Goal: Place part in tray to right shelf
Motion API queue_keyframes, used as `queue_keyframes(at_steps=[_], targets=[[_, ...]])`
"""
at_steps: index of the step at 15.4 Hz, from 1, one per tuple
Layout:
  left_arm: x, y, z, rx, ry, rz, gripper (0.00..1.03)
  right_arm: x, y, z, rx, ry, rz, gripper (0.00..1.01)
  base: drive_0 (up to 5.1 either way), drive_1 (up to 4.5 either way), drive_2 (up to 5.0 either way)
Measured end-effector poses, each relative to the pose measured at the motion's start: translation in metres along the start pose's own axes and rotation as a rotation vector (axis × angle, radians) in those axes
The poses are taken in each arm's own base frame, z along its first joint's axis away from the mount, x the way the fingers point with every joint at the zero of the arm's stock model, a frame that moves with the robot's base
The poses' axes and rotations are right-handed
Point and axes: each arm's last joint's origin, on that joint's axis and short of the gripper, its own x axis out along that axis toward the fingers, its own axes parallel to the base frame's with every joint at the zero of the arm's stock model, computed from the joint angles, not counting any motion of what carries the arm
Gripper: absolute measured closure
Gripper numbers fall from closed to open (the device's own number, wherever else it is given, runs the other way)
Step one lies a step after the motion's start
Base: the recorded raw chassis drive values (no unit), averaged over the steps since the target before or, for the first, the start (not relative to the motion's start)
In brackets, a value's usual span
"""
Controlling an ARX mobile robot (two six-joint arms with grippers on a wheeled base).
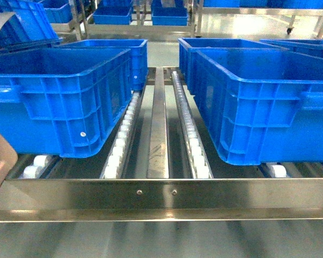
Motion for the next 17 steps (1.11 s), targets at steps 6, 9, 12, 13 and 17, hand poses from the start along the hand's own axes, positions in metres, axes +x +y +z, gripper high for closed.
queue_keyframes(at_steps=[6,9,12,13,17], targets=[[-0.024,0.0,-0.022,0.0,-0.012,-0.003,0.87,-0.029,-0.015,-0.029,0.004,0.002,0.006,0.99,0.0,0.0,0.0],[-0.03,0.0,-0.026,0.0,-0.017,-0.003,0.87,-0.037,-0.015,-0.036,0.004,0.006,0.006,0.99,0.0,0.0,0.0],[-0.035,0.001,-0.033,0.002,-0.034,-0.002,0.87,-0.043,-0.015,-0.039,0.004,0.0,0.005,0.99,0.0,0.0,0.0],[-0.037,0.001,-0.034,0.0,-0.037,-0.004,0.87,-0.044,-0.015,-0.041,0.004,-0.007,0.005,0.99,0.0,0.0,0.0],[-0.04,0.001,-0.039,0.001,0.012,0.001,0.87,-0.05,-0.015,-0.044,0.004,-0.019,0.005,0.99,0.0,0.0,0.0]])
